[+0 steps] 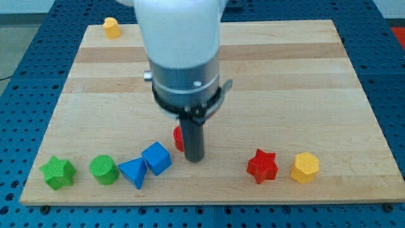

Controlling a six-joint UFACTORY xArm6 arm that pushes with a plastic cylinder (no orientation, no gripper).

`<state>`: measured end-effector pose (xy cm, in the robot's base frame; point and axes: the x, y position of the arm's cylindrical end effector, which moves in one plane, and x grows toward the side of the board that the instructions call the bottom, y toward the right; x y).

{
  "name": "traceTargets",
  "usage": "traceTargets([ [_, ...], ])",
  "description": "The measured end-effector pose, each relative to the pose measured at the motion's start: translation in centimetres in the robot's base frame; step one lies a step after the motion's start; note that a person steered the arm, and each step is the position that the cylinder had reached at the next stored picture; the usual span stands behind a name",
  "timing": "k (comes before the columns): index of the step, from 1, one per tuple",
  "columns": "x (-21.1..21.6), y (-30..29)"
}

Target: Place the red circle at the center of the board

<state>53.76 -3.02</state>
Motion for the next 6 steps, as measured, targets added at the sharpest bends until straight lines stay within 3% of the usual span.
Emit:
traceTargets([
  [3,-2.6,-9.0],
  [4,-4.3,-7.6],
  [6,-8.8,3.6],
])
